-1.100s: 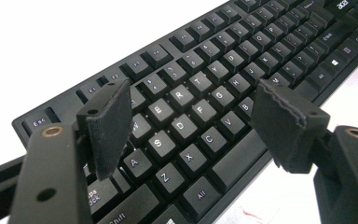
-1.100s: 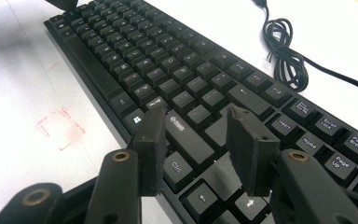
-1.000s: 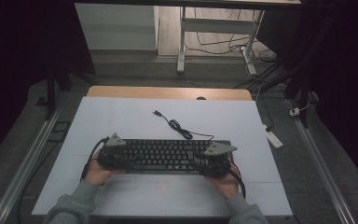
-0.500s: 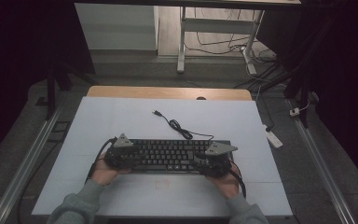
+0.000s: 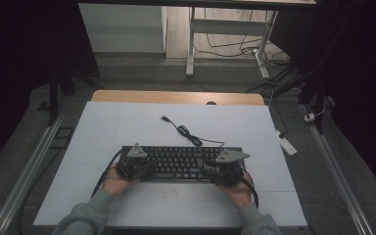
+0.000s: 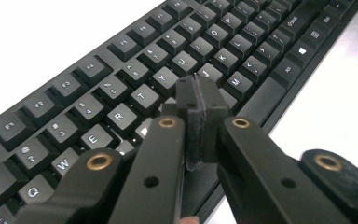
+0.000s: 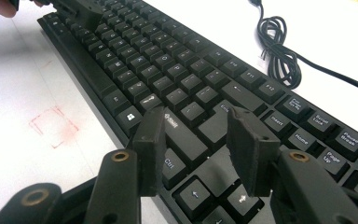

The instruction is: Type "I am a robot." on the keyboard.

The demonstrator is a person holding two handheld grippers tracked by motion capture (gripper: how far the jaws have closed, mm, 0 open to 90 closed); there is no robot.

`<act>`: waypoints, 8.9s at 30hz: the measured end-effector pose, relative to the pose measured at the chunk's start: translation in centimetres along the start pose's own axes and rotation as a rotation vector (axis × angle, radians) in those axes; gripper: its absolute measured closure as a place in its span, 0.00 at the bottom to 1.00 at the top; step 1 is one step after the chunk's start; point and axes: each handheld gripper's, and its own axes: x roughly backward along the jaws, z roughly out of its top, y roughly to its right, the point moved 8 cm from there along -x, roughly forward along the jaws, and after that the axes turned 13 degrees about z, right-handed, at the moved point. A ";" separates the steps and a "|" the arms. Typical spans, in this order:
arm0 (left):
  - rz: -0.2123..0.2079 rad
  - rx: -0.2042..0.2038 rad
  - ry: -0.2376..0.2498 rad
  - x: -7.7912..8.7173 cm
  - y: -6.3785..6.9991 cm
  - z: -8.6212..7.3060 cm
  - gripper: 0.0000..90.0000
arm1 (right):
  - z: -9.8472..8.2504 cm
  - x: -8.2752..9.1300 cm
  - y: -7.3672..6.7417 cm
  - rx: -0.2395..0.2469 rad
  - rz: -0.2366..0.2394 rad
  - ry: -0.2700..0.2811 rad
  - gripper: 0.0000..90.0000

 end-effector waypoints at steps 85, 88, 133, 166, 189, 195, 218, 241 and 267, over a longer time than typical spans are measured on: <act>0.071 0.142 0.029 2.8 -3.6 -0.5 0.31 | 1.6 -1.2 -0.6 0.028 0.014 0.010 0.61; 0.069 0.139 0.026 2.8 -3.6 -0.5 0.31 | 1.9 -1.9 -0.7 0.023 0.024 0.006 0.61; 0.067 0.120 0.014 2.4 -3.6 -0.8 0.31 | 4.6 -9.7 0.1 -0.008 0.069 -0.102 0.99; 0.080 0.120 0.019 2.4 -3.8 -0.8 0.29 | 4.8 -5.8 -0.6 0.012 0.061 -0.020 0.87; 0.107 0.130 0.027 2.2 -4.0 -0.6 0.33 | 0.8 0.0 0.3 -0.001 -0.004 0.023 0.65; 0.109 0.135 0.040 2.4 -4.2 -0.5 0.34 | 0.8 -0.2 0.1 0.011 -0.008 0.017 0.64; 0.085 0.114 0.070 1.9 -3.7 0.4 0.59 | 0.4 -0.3 0.2 0.002 -0.013 0.002 0.64; 0.068 0.044 -0.009 -1.8 -2.4 0.8 0.99 | 0.1 -0.3 0.3 0.001 -0.018 -0.008 0.64; 0.061 0.064 -0.001 -2.3 -2.3 1.1 0.98 | 0.0 -0.1 0.3 0.000 -0.025 -0.004 0.64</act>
